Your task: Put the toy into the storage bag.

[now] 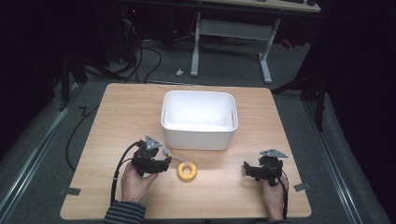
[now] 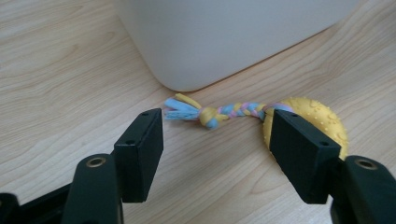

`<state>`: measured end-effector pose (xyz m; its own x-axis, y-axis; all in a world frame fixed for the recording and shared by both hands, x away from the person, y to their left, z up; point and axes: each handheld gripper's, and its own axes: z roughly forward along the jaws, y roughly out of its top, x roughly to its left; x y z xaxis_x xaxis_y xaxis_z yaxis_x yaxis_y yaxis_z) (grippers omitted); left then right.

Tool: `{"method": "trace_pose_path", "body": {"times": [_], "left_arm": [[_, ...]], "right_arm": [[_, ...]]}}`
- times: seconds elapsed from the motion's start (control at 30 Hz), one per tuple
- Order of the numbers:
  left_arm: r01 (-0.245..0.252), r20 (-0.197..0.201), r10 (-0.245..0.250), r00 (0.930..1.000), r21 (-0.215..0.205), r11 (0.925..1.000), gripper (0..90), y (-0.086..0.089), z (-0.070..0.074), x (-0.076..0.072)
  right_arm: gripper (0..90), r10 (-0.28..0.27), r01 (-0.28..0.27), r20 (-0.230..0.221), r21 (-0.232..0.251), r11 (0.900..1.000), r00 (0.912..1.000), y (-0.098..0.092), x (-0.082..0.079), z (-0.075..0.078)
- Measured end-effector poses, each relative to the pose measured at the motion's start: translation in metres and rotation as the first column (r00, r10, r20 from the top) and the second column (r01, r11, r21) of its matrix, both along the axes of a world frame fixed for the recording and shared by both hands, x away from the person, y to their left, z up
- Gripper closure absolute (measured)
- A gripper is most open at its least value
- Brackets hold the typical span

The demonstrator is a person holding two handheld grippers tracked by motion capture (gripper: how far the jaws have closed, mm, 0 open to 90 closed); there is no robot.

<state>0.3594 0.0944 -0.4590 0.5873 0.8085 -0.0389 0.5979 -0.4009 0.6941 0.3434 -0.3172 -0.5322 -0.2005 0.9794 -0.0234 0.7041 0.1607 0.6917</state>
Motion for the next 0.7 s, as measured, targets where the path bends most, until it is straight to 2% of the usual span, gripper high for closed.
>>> {"method": "trace_pose_path", "body": {"times": [0.33, 0.47, 0.7], "left_arm": [[0.052, -0.033, -0.051, 0.9981, 0.01, 0.9986, 36.2, -0.019, -0.005, 0.0], [0.074, -0.06, -0.072, 0.9956, 0.027, 0.9969, 37.5, -0.027, -0.008, 0.002], [0.101, -0.083, -0.096, 0.9919, 0.055, 0.9933, 39.5, -0.041, -0.017, 0.003]], "right_arm": [[6.4, 0.001, -0.001, 0.001, 0.0, 1.0, 1.0, 0.0, 0.0, 0.0], [6.5, -0.001, 0.001, 0.0, 0.0, 1.0, 1.0, 0.0, 0.0, 0.0], [6.5, 0.0, 0.0, -0.001, 0.001, 1.0, 1.0, 0.0, 0.0, 0.0]]}}
